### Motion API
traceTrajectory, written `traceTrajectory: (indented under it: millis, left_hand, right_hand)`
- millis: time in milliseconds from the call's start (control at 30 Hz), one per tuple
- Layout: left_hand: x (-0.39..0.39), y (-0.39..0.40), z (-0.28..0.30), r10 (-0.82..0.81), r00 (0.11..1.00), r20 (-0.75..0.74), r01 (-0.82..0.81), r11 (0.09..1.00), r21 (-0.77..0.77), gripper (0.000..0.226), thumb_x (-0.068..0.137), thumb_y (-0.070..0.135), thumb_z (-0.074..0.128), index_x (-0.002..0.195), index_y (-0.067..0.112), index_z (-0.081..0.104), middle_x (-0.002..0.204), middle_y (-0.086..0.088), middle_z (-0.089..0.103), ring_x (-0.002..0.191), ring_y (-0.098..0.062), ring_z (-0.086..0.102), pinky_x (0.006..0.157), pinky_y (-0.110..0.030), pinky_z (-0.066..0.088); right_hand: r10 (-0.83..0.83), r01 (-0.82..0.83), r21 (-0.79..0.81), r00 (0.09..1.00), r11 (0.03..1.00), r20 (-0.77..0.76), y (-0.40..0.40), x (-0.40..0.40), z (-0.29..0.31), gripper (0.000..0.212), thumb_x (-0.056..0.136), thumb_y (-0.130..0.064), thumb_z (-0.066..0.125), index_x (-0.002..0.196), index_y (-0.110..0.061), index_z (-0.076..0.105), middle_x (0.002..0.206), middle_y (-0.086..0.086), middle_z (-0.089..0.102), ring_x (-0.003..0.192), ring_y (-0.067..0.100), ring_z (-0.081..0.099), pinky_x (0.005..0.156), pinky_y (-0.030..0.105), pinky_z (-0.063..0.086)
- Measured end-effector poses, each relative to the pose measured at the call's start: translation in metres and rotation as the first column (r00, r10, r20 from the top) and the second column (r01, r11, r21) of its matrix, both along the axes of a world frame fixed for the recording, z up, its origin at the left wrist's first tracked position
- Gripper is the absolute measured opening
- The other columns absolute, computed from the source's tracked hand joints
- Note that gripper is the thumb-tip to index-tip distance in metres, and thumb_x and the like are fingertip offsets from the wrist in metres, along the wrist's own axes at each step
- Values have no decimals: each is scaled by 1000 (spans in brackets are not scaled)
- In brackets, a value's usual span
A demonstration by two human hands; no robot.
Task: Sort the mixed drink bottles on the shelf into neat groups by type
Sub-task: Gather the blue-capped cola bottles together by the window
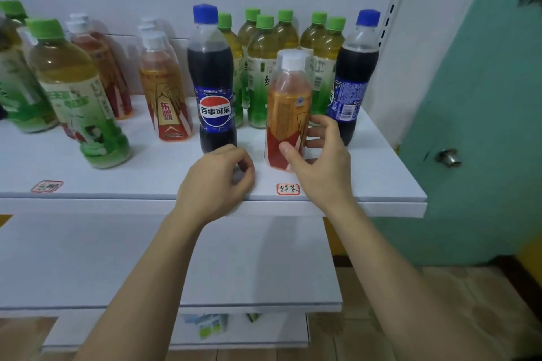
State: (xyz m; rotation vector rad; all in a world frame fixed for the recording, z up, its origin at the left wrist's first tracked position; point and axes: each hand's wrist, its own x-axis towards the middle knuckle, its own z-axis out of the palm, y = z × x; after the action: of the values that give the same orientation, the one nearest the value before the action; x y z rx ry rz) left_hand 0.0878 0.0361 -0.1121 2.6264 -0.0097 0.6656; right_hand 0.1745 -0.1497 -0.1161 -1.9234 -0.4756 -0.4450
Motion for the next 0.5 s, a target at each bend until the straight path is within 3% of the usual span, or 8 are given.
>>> traceTrajectory:
  millis: [67, 200, 300, 367, 433, 500]
  left_hand:
    - [1, 1, -1, -8, 1000, -2, 8, 1000, 0, 7, 92, 33, 62, 92, 27, 65, 93, 13, 61, 83, -12, 59, 72, -41, 58]
    - [2, 0, 0, -10, 1000, -10, 10, 1000, 1, 6, 92, 32, 64, 93, 26, 65, 94, 12, 61, 84, -12, 59, 73, -40, 58]
    - [3, 0, -1, 6, 1000, -22, -6, 1000, 4, 4, 91, 32, 65, 92, 29, 63, 92, 14, 60, 83, -10, 58, 72, -37, 58]
    - [3, 1, -2, 9, 1000, -13, -9, 1000, 6, 4, 90, 33, 65, 90, 30, 62, 90, 16, 59, 81, -9, 58, 69, -35, 57]
    - [3, 1, -3, 18, 1000, 4, -18, 1000, 6, 4, 89, 34, 64, 89, 30, 62, 89, 17, 59, 79, -9, 57, 66, -34, 56]
    - [3, -1, -2, 44, 999, 8, -44, 999, 2, 4, 89, 33, 65, 88, 30, 62, 89, 16, 59, 78, -9, 57, 65, -34, 56]
  right_hand:
    - [1, -1, 35, 1000, 999, 6, -2, -1, -1, 45, 88, -55, 68, 124, -39, 47, 117, -18, 63, 101, 2, 63, 84, 26, 58]
    - [6, -6, 125, 1000, 992, 4, -8, 0, 0, 19, 95, -39, 65, 110, -37, 54, 93, -28, 63, 94, -8, 61, 71, 9, 50]
    - [-21, 41, 278, 997, 960, -74, -17, 6, 3, 23, 93, -26, 71, 110, -29, 57, 99, -14, 64, 89, 0, 63, 74, 20, 56]
    - [-111, 120, 368, 993, 922, -47, -33, 16, 12, 28, 89, -21, 74, 110, -24, 56, 99, -7, 63, 82, 2, 62, 72, 26, 57]
    - [-200, 177, 371, 980, 912, 24, -49, 32, 25, 38, 85, -27, 77, 114, -20, 52, 103, -6, 60, 84, 5, 59, 70, 21, 52]
    - [-199, 190, 312, 980, 931, -3, -56, 54, 38, 58, 80, -36, 82, 125, -21, 48, 116, -1, 58, 97, 13, 58, 79, 22, 52]
